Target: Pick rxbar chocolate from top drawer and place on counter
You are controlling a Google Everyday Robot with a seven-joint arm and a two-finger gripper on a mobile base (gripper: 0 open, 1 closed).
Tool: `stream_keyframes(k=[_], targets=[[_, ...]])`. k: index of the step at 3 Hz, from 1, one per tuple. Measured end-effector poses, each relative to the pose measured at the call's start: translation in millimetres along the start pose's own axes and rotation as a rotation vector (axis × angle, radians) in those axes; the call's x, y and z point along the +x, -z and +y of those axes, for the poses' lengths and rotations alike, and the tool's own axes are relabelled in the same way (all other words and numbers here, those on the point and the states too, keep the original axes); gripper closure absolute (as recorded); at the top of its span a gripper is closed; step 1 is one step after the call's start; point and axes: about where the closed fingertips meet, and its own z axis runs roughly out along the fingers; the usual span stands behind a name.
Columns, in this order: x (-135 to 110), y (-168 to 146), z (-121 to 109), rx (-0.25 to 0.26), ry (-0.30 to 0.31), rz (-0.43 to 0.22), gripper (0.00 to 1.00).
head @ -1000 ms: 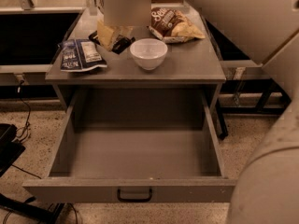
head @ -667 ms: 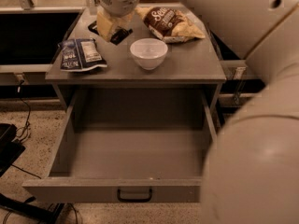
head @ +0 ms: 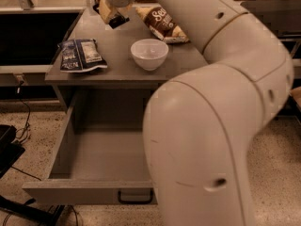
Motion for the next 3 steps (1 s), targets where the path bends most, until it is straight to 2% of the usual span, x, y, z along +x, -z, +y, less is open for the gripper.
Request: stream_keyframes(k=[1, 2, 3], targets=[[-17, -45, -17, -0.011, -0.073, -0.032, 1.00], [-23, -83, -20, -0.027, -0.115, -0.032, 1.00], [-9, -118, -22, -0.033, -0.168, 0.015, 1.00]])
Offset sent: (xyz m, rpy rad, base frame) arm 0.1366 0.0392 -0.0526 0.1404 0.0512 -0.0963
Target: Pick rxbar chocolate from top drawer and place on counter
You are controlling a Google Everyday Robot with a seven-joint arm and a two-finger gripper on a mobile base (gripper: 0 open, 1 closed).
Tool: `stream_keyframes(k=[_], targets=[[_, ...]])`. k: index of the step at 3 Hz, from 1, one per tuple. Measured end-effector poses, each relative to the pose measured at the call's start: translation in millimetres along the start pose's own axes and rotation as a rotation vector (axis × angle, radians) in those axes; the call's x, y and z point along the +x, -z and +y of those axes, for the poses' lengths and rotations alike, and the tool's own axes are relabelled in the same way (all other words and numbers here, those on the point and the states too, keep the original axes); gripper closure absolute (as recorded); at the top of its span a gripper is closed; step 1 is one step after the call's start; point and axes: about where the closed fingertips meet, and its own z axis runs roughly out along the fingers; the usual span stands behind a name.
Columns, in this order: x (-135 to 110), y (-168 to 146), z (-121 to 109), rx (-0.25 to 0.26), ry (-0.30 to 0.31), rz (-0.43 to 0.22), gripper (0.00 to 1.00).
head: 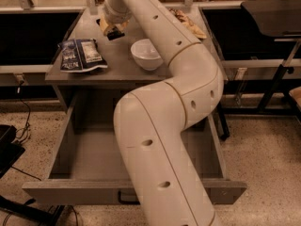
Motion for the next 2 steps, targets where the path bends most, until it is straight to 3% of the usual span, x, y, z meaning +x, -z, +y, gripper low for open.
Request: stream_keyframes(k=[2], targets=[[0.8, -4.6, -0.1, -0.001, -0.001, 0.002, 0.58]])
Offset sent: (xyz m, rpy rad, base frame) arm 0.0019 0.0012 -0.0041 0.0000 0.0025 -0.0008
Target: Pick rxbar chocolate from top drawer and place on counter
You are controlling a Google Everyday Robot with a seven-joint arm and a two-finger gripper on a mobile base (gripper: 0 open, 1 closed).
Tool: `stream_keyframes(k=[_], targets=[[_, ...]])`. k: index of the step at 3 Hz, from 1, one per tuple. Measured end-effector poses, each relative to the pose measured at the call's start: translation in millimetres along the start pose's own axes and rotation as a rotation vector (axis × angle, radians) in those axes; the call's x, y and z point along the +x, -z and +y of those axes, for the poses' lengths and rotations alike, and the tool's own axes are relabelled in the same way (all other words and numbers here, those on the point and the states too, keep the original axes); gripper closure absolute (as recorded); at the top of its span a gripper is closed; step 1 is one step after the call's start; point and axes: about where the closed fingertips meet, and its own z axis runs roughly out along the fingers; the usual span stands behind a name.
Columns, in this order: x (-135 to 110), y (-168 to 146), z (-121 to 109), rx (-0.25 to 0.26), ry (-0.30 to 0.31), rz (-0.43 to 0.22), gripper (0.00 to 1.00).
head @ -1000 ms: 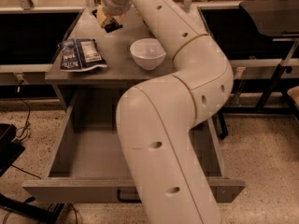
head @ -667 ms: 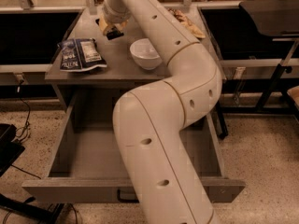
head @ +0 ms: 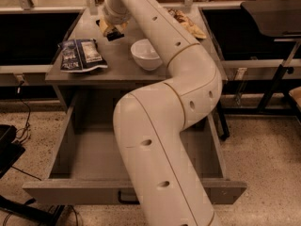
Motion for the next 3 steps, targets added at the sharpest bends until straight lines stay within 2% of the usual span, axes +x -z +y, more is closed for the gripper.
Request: stream_keyframes(k=[2, 3], targets=[[0.0, -0.1, 0.0, 0.000, 0.000, 0.000, 0.11], [0.0, -0.1, 0.0, 0.000, 0.000, 0.000, 0.00]])
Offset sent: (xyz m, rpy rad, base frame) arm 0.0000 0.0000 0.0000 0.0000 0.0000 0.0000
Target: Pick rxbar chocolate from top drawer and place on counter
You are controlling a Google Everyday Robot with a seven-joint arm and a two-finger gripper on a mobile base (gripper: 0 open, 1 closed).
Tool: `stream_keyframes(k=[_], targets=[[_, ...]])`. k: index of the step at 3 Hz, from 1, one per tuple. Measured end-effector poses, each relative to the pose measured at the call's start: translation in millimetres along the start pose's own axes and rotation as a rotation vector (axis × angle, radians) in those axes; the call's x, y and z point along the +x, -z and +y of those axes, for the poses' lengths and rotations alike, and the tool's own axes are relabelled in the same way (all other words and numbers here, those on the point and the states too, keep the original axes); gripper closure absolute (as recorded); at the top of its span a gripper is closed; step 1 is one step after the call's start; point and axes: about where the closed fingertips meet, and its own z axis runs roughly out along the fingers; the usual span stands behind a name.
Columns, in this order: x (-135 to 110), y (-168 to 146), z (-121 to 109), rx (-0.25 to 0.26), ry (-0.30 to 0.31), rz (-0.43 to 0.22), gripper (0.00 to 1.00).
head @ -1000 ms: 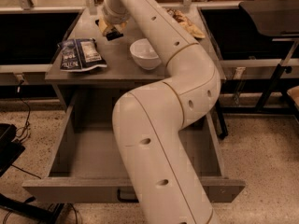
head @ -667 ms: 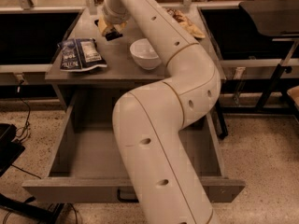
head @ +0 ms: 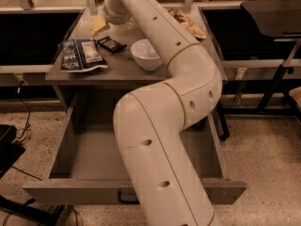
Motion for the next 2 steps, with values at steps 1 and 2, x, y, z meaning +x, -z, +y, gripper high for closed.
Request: stream_keyframes(k=[1, 2], targets=[[0, 0, 0, 0.000, 0.000, 0.000, 0.00], [-14, 28, 18, 0.005, 0.059, -0.004, 0.00]])
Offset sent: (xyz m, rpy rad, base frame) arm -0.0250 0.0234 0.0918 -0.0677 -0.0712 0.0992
